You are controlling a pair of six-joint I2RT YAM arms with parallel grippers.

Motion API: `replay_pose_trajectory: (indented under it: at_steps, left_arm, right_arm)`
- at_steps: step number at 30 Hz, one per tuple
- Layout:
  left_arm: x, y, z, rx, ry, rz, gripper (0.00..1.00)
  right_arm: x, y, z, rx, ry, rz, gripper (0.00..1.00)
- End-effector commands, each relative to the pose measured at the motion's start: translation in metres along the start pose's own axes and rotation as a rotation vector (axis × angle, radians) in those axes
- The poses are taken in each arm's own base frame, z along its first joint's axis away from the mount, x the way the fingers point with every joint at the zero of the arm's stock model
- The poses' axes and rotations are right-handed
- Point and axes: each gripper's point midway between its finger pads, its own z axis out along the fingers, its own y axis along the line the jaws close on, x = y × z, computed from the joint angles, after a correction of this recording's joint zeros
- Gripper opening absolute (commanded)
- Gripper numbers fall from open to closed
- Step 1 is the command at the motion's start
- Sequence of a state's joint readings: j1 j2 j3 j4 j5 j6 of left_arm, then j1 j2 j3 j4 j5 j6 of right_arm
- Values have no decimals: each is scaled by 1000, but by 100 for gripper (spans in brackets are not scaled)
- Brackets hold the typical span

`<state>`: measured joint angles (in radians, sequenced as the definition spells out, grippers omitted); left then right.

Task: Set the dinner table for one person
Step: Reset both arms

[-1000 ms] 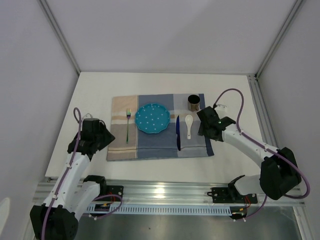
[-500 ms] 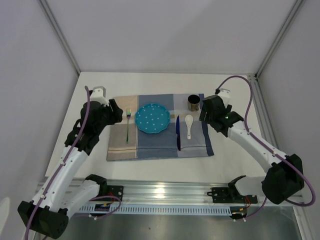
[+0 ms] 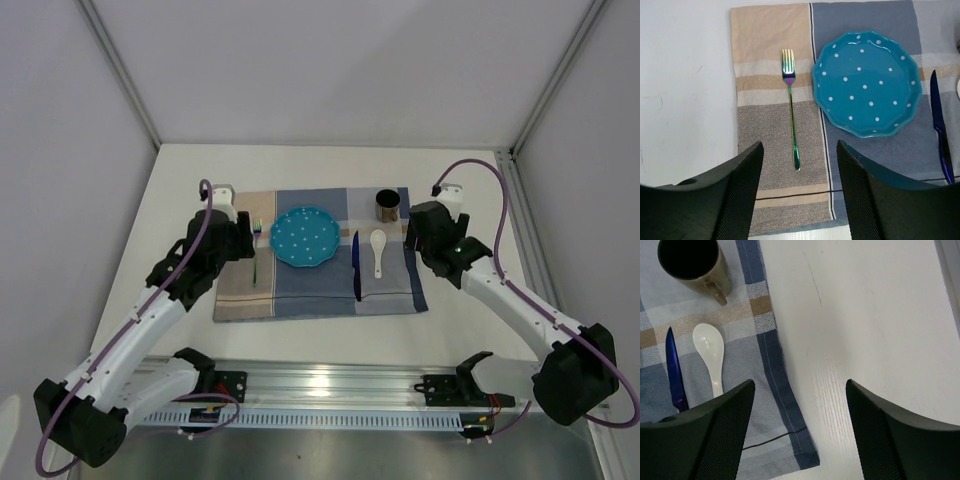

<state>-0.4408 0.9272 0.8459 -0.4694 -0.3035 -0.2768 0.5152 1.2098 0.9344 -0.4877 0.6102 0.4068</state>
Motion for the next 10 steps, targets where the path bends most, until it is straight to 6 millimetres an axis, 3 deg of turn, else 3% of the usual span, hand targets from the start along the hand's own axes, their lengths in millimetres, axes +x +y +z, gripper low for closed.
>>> replay_pose_trajectory:
  at_steps: [1, 10]
  left_arm:
    - [-3, 10, -4, -46, -27, 29, 65]
    - [2, 9, 0, -51, -10, 16, 66]
  right_arm:
    - [-9, -5, 4, 48, -45, -3, 77]
    - [-6, -2, 8, 32, -28, 3, 77]
